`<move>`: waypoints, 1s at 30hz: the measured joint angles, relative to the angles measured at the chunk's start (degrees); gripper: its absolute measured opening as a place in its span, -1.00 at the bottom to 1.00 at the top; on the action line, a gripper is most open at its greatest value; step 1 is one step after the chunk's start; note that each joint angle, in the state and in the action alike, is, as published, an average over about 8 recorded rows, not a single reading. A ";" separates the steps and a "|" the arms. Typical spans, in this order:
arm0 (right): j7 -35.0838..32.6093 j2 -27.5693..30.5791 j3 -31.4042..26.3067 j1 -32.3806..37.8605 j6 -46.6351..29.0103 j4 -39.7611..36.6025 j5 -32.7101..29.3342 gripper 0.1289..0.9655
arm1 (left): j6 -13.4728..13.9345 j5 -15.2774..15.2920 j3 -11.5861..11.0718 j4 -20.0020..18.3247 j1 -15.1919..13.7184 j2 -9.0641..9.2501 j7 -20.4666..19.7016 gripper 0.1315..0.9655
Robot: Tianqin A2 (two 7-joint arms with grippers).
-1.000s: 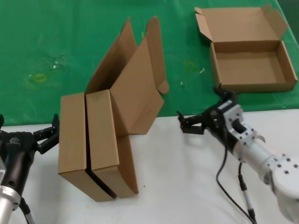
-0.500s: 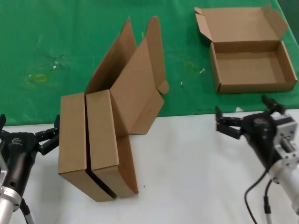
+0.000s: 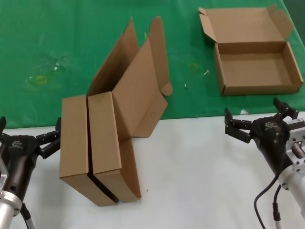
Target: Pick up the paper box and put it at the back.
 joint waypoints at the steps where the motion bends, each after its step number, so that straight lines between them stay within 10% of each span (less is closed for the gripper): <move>1: 0.00 0.00 0.00 0.00 0.00 0.00 0.00 1.00 | 0.00 0.00 0.00 0.00 0.00 0.00 0.00 1.00; 30: 0.00 0.00 0.00 0.00 0.00 0.00 0.00 1.00 | 0.00 0.00 0.00 0.00 0.00 0.00 0.00 1.00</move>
